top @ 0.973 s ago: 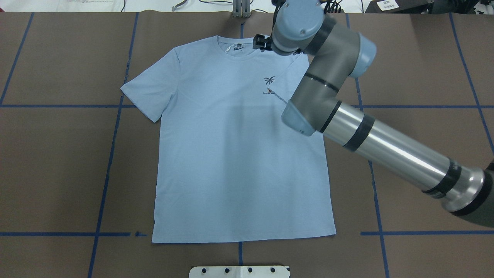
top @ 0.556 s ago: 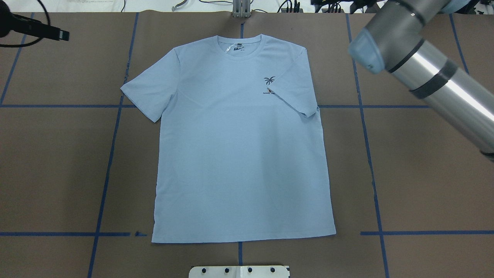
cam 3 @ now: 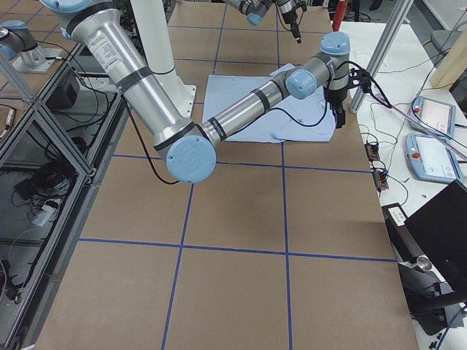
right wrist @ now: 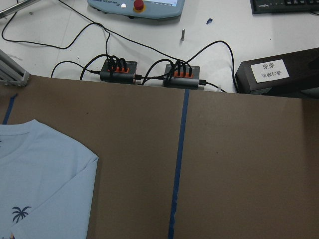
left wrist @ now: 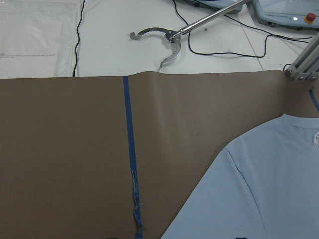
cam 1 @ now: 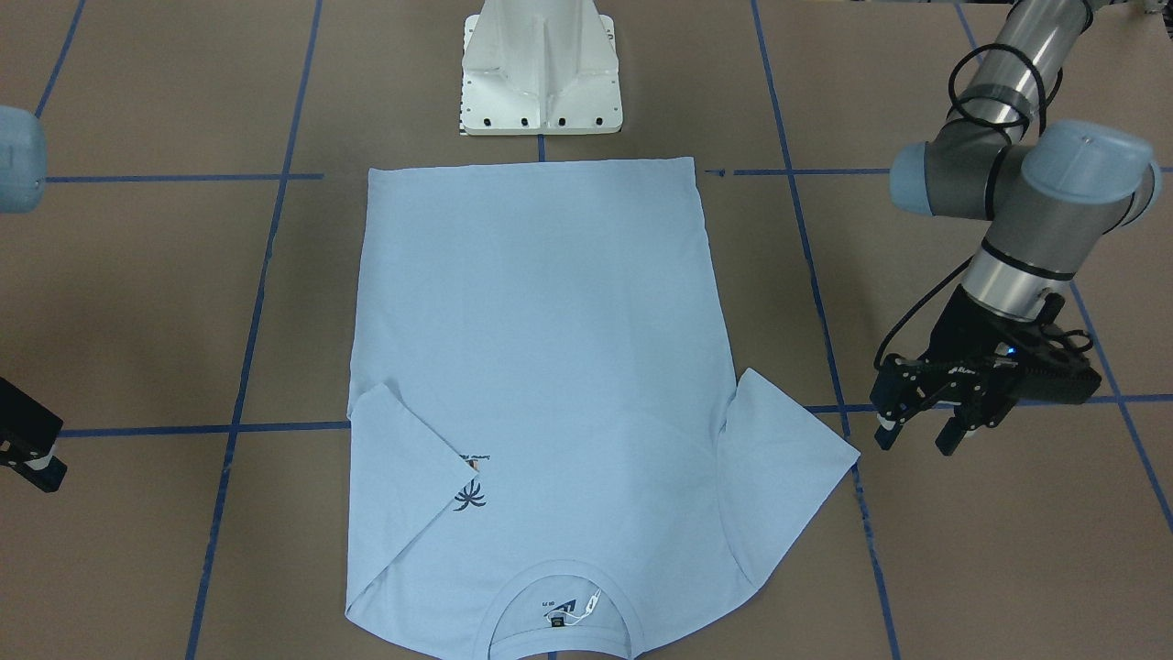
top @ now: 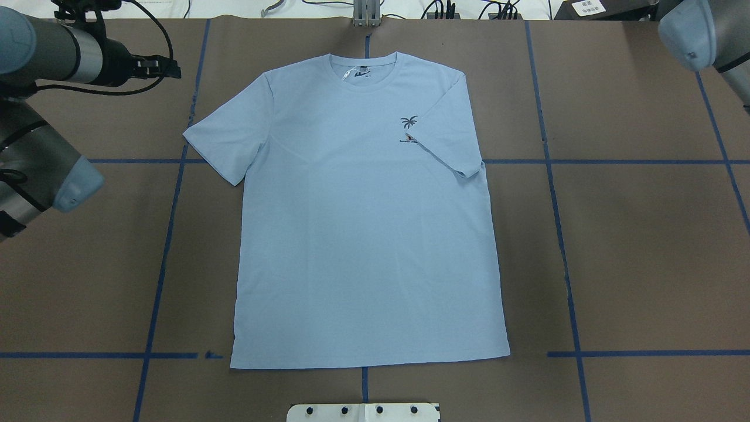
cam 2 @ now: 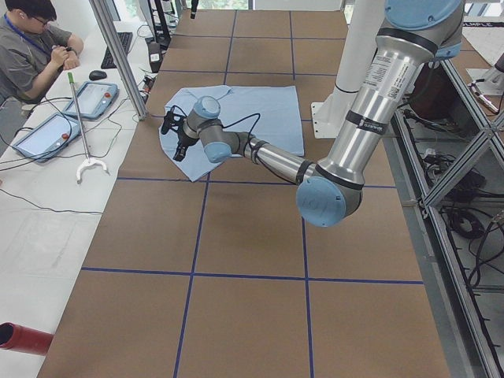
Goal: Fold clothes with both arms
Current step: 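Move the left gripper to the sleeve nearest it and grasp its edge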
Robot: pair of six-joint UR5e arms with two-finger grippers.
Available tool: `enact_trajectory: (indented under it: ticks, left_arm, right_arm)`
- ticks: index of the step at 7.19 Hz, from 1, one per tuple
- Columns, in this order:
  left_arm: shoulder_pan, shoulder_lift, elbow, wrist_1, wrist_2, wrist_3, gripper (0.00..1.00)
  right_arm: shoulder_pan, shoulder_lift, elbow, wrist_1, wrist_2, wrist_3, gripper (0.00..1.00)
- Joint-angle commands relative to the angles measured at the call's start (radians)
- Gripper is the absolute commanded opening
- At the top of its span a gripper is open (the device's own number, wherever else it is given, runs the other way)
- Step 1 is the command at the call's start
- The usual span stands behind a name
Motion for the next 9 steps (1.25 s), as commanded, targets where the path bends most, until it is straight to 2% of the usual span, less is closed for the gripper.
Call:
enact_trajectory:
  ticks: [1,2,4,9]
  left_arm:
    - [0.049,-0.038,0.153,-0.114,0.074,-0.033,0.70]
    - [0.084,-0.042,0.165,-0.119,0.106,-0.034,0.70]
    - [0.117,-0.041,0.201,-0.142,0.109,-0.057,0.56]
    - [0.128,-0.027,0.223,-0.156,0.128,-0.056,0.56]
  right_arm:
    - [0.003,-0.008,0.005,0.005,-0.002,-0.006,1.00]
    - [0.003,-0.009,0.005,0.007,-0.004,-0.004,1.00]
    - [0.003,-0.011,0.004,0.007,-0.005,-0.003,1.00]
    - [0.003,-0.019,0.002,0.008,-0.007,-0.006,1.00]
